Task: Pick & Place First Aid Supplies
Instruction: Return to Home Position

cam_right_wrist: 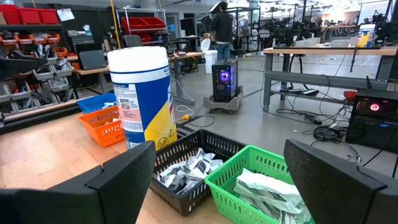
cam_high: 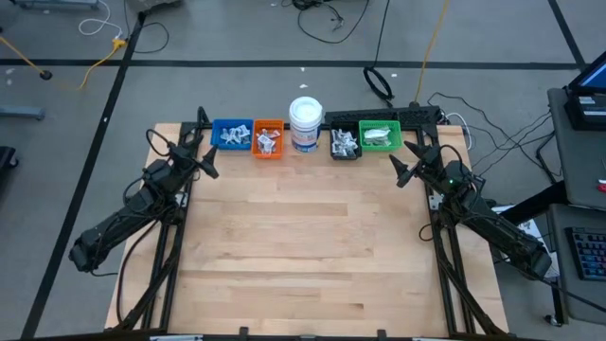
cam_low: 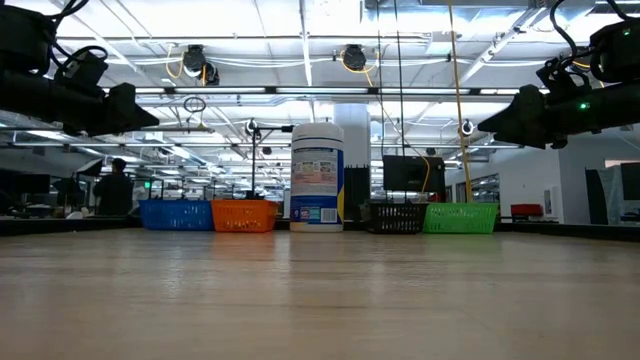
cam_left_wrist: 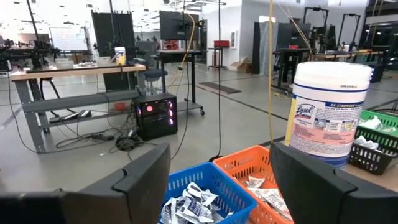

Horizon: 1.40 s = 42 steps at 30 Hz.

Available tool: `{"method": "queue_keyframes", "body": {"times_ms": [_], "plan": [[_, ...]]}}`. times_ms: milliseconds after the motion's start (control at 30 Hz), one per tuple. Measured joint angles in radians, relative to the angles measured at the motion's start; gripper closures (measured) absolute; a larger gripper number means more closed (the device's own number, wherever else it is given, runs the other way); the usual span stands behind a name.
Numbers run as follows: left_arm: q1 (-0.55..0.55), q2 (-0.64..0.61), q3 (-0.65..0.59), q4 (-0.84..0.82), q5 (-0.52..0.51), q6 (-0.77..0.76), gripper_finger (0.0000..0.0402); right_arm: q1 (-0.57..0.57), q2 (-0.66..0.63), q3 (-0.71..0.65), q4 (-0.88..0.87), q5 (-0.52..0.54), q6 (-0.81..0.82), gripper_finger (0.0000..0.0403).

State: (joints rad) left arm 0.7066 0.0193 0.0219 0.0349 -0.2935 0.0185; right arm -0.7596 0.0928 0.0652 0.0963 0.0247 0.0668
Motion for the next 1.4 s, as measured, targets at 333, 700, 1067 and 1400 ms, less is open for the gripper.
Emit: {"method": "queue_keyframes", "body": {"times_ms": [333,700,1067,1400], "plan": [[0.000,0.000,0.000,0.000,0.000,0.000,0.0113,0.000,0.000,0.000,0.000,0.000,0.000,0.0050],[0.000,0.000,0.000,0.000,0.000,0.000,0.0111,0.000,0.000,0.000,0.000,0.000,0.000,0.0050],[0.000,0.000,0.000,0.000,0.000,0.000,0.0128,0.000,0.000,0.000,0.000,0.000,0.000,0.0050],[0.000,0.000,0.000,0.000,-0.001,0.000,0.0113,0.000,0.000,0.000,0.000,0.000,0.000,0.0050]]}}
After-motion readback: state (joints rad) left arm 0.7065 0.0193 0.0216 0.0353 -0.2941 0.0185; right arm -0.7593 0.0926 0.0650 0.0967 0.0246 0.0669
